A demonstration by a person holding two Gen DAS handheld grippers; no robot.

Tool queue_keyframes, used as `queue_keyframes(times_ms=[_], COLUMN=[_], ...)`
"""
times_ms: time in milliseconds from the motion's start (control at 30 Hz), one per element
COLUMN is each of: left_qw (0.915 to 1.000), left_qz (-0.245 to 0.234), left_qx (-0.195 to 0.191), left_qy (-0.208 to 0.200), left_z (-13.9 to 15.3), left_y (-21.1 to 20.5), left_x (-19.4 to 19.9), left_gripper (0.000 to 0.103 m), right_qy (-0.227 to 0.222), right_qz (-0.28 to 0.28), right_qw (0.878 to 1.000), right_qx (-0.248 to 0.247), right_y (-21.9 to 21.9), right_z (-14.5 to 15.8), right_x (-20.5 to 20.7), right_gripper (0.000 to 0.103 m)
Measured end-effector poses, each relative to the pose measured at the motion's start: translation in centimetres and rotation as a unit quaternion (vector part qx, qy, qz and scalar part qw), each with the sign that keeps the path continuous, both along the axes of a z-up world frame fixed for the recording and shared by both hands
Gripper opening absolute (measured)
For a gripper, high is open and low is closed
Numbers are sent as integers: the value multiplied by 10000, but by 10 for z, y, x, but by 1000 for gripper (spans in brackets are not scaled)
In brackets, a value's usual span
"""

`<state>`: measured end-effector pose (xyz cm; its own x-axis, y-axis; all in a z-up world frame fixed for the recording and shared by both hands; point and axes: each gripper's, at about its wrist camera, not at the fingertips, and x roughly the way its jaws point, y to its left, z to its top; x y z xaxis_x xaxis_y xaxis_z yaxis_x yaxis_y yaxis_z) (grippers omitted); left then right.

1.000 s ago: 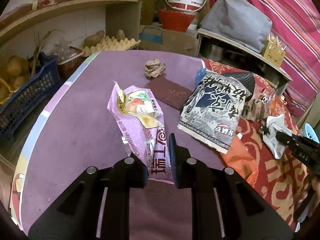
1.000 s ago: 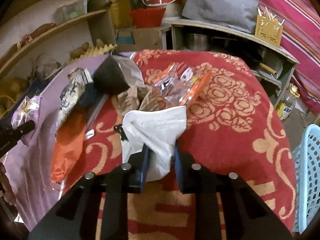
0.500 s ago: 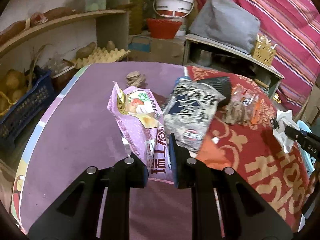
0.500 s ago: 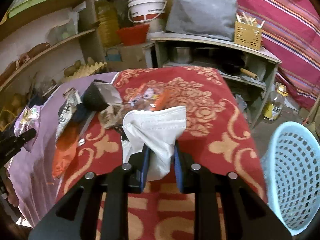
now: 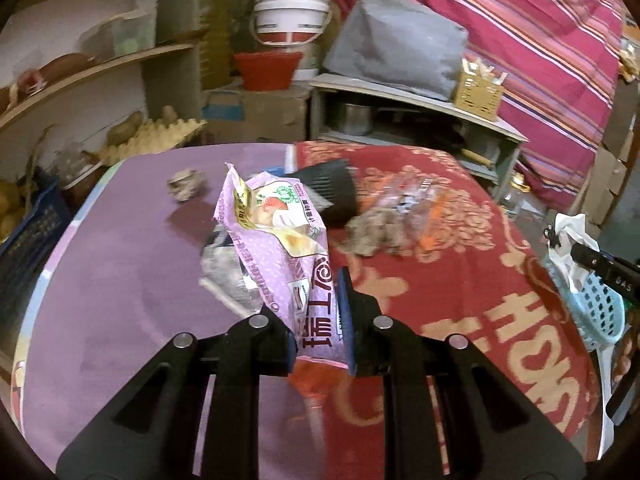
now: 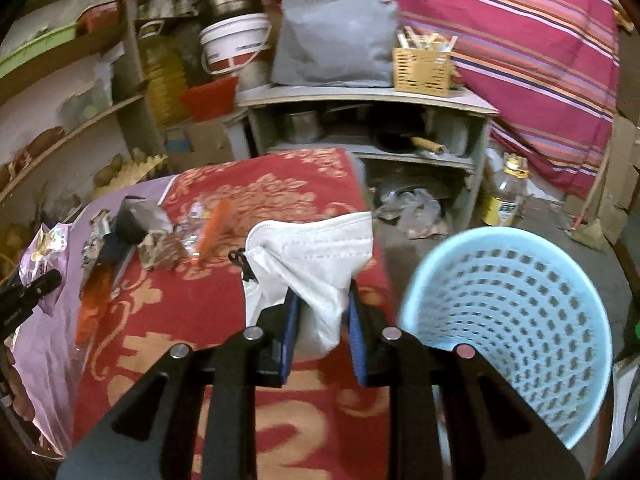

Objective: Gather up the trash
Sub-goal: 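Carry the pink wrapper and white tissue to the blue basket and release both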

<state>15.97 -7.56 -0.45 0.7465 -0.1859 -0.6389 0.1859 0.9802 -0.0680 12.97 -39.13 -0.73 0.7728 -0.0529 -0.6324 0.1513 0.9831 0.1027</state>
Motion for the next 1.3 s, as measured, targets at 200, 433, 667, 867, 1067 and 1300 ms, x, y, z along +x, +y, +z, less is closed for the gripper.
queue_keyframes(times_ms=[200, 433, 667, 867, 1067, 1300], left_qw=[9989, 9943, 9870, 9768, 9668, 9610], left_qz=[-472, -1062, -1604, -2137, -2545, -2746], left_qx=[26, 32, -69, -128, -155, -108], left_qy=[-56, -94, -25, 83, 157, 319], left_z=[1, -1, -8, -19, -27, -41], left_y=[-56, -129, -204, -263, -305, -329], left_x=[-3, -9, -9, -16, -24, -27], left_gripper=[16, 16, 16, 16, 16, 21], right_qy=[-39, -86, -101, 21, 128, 109], right_qz=[-319, -695, -1017, -1218, -1361, -1576], right_qw=[9995, 9975, 9947, 9925, 9906, 9873], right_qx=[-13, 116, 86, -23, -35, 163], right_y=[-46, -96, -132, -159, -183, -203], right_z=[0, -2, -5, -16, -25, -30], right_x=[-22, -44, -60, -68, -79, -87], right_gripper=[23, 23, 23, 23, 23, 23])
